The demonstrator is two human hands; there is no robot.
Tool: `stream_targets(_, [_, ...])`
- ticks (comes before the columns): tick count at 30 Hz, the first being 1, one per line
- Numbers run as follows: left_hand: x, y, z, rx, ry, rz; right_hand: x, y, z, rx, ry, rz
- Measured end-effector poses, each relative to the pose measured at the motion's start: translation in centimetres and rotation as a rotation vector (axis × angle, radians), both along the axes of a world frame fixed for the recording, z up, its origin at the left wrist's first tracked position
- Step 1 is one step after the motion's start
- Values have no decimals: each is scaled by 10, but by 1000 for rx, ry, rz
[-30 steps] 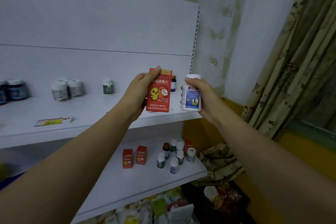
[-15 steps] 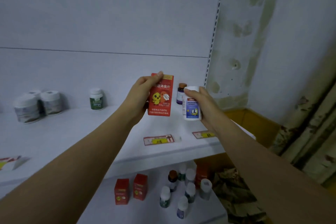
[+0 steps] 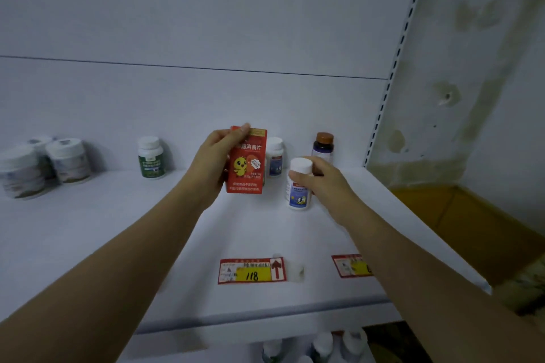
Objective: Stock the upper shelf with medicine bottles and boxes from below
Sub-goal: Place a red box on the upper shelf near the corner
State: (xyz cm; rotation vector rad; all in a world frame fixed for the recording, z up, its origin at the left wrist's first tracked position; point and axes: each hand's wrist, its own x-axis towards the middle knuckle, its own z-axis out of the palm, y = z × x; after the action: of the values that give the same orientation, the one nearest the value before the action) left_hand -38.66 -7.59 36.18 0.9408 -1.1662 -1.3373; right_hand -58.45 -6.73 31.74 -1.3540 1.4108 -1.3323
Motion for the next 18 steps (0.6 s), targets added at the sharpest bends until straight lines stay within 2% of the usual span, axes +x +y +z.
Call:
stream_targets(7, [10, -25, -6, 30, 3, 90, 5, -43, -8, -38, 47, -36])
stream_targets(14, [17, -37, -16, 45, 2, 119, 16, -68, -5, -47, 254, -63])
stream_targets(18, [19, -41, -17, 41, -5, 115, 20, -71, -4, -63, 298, -97])
